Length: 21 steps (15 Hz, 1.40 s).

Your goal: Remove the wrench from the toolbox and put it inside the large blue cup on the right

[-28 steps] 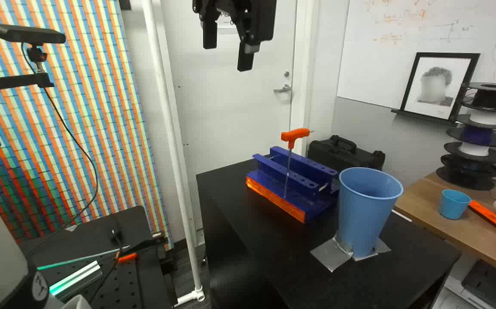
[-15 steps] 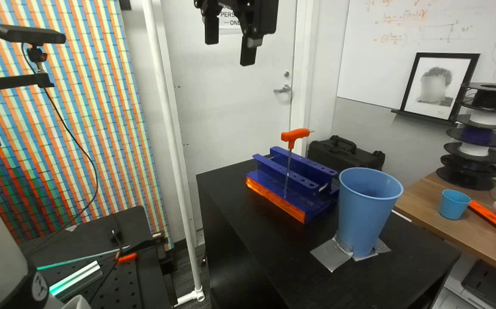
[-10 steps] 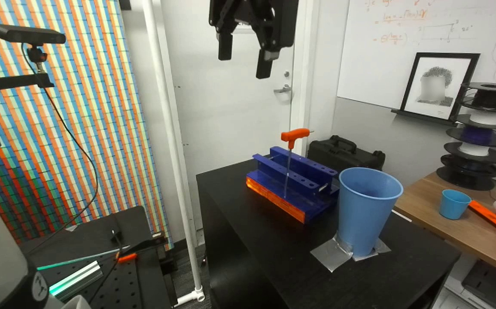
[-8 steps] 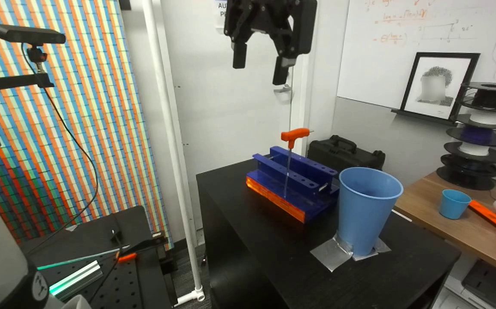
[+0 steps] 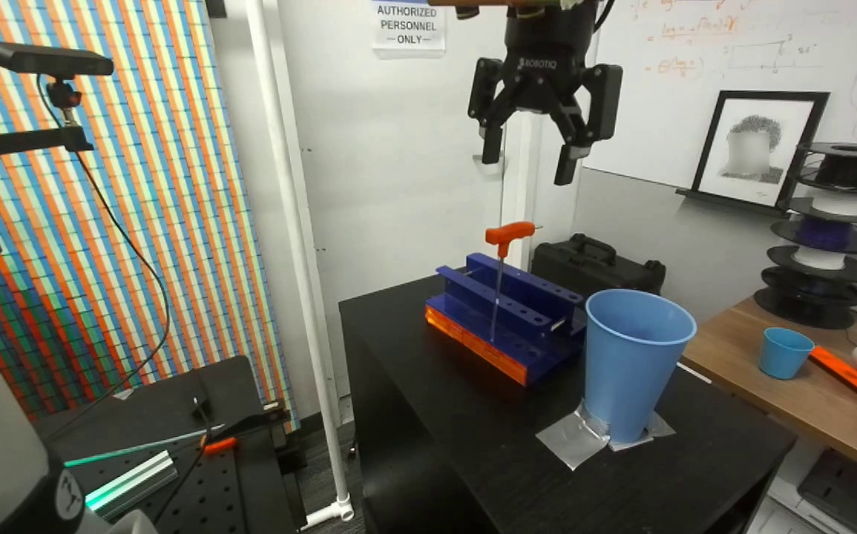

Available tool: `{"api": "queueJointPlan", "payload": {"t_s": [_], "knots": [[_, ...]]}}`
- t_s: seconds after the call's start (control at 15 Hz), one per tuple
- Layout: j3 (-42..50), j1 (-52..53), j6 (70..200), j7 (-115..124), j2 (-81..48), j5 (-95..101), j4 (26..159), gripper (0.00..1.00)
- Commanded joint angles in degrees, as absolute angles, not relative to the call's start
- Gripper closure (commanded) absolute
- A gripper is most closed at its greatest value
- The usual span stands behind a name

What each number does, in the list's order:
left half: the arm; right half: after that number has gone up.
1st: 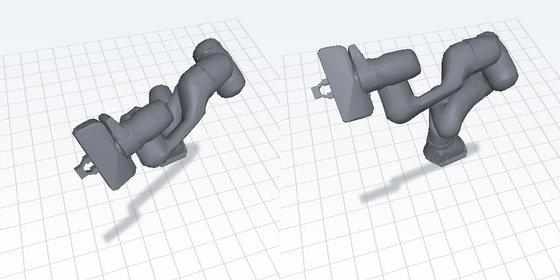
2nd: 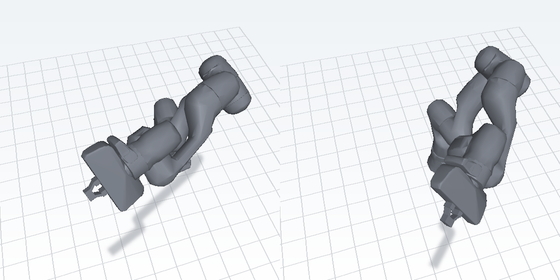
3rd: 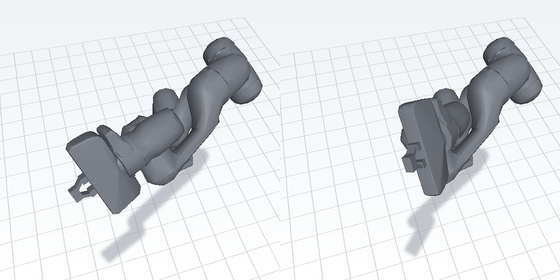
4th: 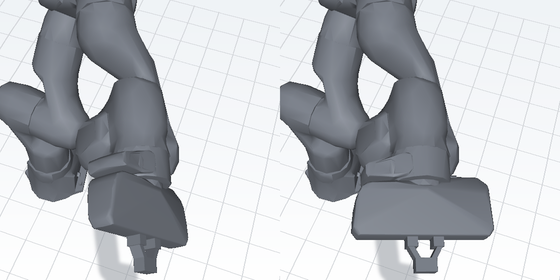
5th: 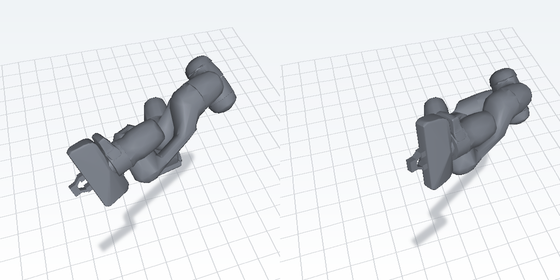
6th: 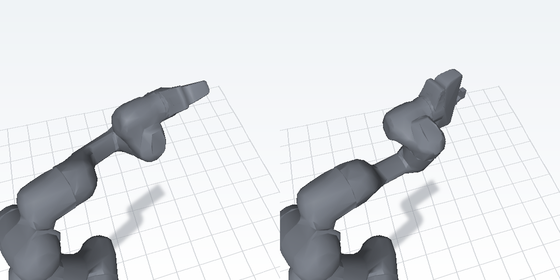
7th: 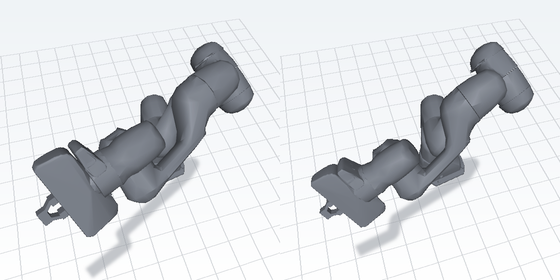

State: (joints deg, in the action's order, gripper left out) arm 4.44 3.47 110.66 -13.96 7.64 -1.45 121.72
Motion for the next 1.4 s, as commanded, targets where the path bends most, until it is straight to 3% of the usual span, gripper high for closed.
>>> {"api": "queueJointPlan", "payload": {"t_s": [0.0, 1.0, 1.07, 1.13, 1.33], "knots": [[1.84, 2.98, 110.48, -11.79, 1.33, -0.69, 115.29, 0.00], [-1.31, 3.38, 103.44, -6.68, -6.44, 3.29, 112.35, 0.00], [-1.37, 3.40, 103.07, -6.38, -6.43, 4.13, 112.39, 0.25], [-1.43, 3.39, 102.75, -6.22, -6.37, 4.65, 112.49, 0.27], [-1.51, 3.30, 103.09, -5.98, -5.90, 5.72, 113.28, 0.51]]}}
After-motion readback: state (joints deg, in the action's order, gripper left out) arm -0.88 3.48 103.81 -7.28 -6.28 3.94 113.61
